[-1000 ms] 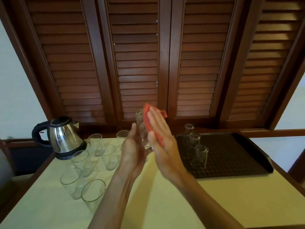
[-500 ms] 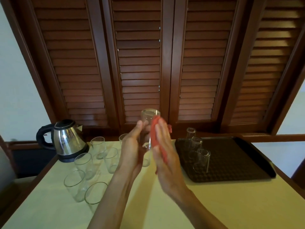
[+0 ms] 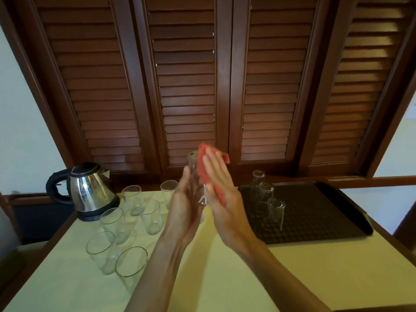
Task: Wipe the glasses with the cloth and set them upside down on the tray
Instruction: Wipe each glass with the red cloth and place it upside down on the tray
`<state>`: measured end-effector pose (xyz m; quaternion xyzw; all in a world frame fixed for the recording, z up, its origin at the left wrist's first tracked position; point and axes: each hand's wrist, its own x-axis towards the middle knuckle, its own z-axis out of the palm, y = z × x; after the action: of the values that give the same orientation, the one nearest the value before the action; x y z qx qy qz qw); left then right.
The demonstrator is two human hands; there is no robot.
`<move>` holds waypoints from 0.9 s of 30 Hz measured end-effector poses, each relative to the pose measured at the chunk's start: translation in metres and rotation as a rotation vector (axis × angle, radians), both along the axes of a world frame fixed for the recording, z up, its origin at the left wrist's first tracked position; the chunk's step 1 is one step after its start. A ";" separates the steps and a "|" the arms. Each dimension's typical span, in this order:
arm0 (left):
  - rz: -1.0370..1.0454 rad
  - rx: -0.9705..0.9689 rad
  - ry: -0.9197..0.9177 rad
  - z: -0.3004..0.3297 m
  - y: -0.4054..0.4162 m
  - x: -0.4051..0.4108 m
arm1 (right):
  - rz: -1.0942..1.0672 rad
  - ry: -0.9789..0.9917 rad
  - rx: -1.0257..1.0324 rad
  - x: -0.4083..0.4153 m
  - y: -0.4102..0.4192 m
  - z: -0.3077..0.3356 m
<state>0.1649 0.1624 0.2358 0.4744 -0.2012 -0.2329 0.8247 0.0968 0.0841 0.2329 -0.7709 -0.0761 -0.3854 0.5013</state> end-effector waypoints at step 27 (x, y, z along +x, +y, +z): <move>0.098 0.160 0.218 0.013 0.004 -0.005 | -0.508 0.103 -0.791 -0.034 -0.003 -0.060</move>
<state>0.1601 0.1662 0.2488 0.5197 -0.0682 -0.2578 0.8117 0.0624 0.0815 0.1734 -0.9151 -0.0012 -0.3985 0.0623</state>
